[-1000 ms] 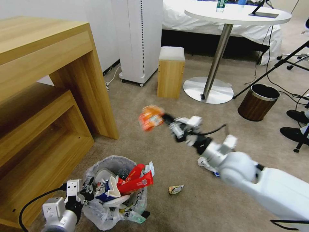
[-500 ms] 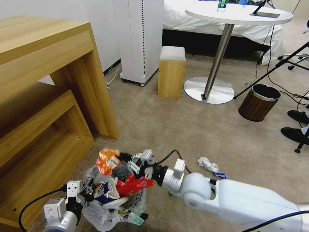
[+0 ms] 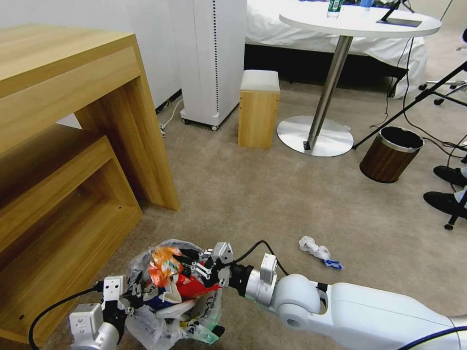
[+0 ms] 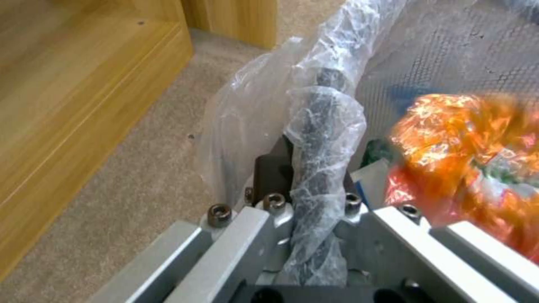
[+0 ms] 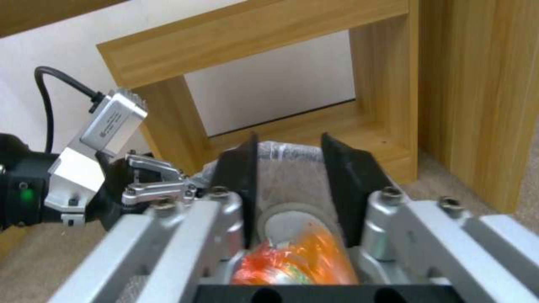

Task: Pick up the trash bin and place the garbage on the floor into it.

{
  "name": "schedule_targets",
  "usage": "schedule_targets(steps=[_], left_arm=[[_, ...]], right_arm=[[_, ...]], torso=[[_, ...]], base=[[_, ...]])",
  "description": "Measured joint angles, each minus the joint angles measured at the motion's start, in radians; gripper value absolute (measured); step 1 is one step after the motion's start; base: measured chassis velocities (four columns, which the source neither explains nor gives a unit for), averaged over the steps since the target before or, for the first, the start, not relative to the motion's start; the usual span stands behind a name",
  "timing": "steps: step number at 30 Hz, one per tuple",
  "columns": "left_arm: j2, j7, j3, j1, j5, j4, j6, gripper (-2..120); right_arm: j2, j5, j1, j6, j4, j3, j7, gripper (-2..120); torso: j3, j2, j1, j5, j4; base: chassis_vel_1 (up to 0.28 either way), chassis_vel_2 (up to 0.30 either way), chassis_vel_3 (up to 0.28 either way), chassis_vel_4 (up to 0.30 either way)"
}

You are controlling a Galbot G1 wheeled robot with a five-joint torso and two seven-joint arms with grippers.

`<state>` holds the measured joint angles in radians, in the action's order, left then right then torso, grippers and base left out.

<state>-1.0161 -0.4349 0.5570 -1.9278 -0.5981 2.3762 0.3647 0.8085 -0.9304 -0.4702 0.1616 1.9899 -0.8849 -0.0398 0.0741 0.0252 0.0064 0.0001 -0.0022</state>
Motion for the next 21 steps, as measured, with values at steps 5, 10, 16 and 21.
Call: schedule_targets(steps=[5, 10, 16, 21], left_arm=[[-0.007, 0.004, -0.002, -0.008, 0.018, 0.0, 0.0, 0], [-0.007, 0.013, -0.001, -0.014, 0.027, 0.003, 0.0, 0], [0.003, 0.015, 0.004, -0.02, 0.03, 0.006, -0.005, 0], [0.007, 0.018, 0.0, -0.021, 0.037, 0.006, -0.008, 0]], right_arm=[[-0.001, 0.006, -0.003, 0.004, -0.003, 0.008, -0.013, 55], [-0.021, 0.04, -0.006, -0.02, -0.009, 0.095, -0.09, 76], [-0.088, -0.009, -0.025, -0.069, 0.0, 0.225, -0.167, 95], [-0.165, -0.037, -0.065, -0.159, 0.005, 0.291, -0.206, 100]], torso=[[0.0, 0.0, 0.0, 0.0, 0.0], [0.0, 0.0, 0.0, 0.0001, 0.0002], [0.0, 0.0, 0.0, 0.0002, 0.0], [0.0, 0.0, 0.0, 0.0003, 0.0001]], base=[[0.0, 0.0, 0.0, 0.0], [0.0, 0.0, 0.0, 0.0], [0.0, 0.0, 0.0, 0.0], [0.0, 0.0, 0.0, 0.0]])
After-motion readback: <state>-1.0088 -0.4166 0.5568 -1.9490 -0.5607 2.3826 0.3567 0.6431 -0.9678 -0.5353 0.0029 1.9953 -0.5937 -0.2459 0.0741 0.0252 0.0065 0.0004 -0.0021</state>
